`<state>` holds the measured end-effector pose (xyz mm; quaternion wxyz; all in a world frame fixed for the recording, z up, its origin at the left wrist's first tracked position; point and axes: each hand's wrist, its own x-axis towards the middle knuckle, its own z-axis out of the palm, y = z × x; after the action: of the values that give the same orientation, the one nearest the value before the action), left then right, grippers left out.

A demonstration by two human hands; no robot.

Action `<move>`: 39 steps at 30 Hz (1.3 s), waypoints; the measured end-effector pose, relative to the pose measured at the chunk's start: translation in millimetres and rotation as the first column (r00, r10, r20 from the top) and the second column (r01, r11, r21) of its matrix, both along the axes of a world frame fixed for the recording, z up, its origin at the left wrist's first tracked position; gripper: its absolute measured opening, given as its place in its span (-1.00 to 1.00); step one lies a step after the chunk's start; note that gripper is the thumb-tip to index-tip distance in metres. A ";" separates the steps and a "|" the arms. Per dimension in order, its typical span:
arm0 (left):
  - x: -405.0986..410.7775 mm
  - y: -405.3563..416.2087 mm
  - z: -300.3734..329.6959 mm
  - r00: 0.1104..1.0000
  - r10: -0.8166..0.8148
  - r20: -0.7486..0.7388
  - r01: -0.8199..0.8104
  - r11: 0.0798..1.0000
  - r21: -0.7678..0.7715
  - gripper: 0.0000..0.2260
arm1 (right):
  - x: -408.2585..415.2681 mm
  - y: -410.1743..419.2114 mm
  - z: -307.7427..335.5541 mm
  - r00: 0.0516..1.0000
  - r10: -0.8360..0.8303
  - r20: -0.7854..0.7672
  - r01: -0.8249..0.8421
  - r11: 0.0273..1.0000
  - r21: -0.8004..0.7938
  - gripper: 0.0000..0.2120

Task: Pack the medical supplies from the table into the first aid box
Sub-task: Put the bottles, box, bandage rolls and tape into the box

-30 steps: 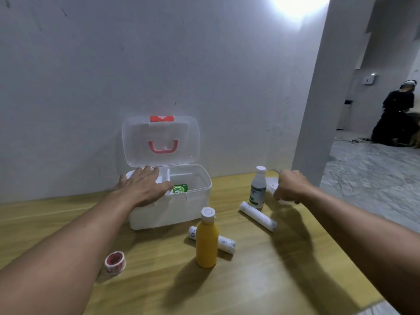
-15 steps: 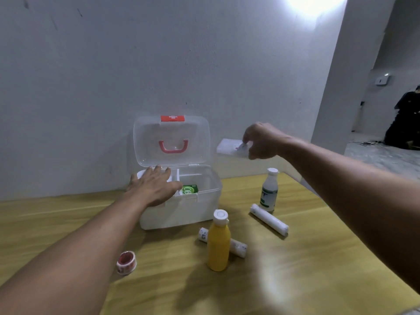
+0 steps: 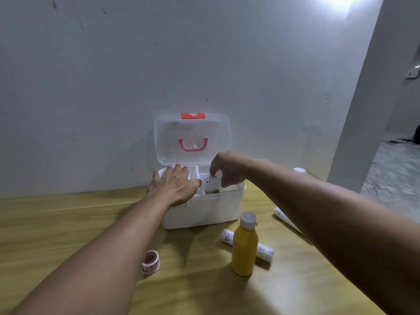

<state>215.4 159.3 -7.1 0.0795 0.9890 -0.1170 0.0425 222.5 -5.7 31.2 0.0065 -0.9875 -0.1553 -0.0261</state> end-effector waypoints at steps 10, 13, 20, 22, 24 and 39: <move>-0.6 0.0 -0.9 1.000 -0.016 -0.026 0.017 0.999 0.035 -0.40 | 5.4 5.3 -23.4 0.993 -0.079 0.093 0.046 0.949 0.313 -0.65; 0.6 1.0 -1.9 0.999 -0.022 -0.036 0.024 0.999 0.046 -0.41 | -2.5 -10.9 -8.0 0.967 -0.122 0.225 0.029 0.926 0.376 -0.73; 2.8 -0.2 -2.0 0.999 -0.012 -0.046 0.016 0.995 0.099 -0.45 | -50.4 -95.6 38.9 0.843 -0.523 0.124 0.534 0.842 -0.081 -0.73; 3.2 -0.5 -2.9 0.999 -0.011 -0.046 0.016 0.993 0.113 -0.46 | -62.3 -104.3 33.4 0.818 -0.576 0.007 0.568 0.804 -0.176 -0.70; 3.3 -0.6 -2.7 0.999 -0.010 -0.042 0.015 0.993 0.115 -0.47 | -63.8 -114.0 22.4 0.793 -0.608 -0.043 0.604 0.793 -0.082 -0.70; 0.9 0.6 -2.4 1.000 -0.019 -0.009 0.019 0.998 0.061 -0.45 | -76.4 -19.9 65.7 0.957 -0.159 0.244 0.038 0.898 0.438 -0.68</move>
<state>216.3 159.9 -9.4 0.0503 0.9900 -0.1274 0.0339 146.1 -25.6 96.9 0.2005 -0.9552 -0.0944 -0.1960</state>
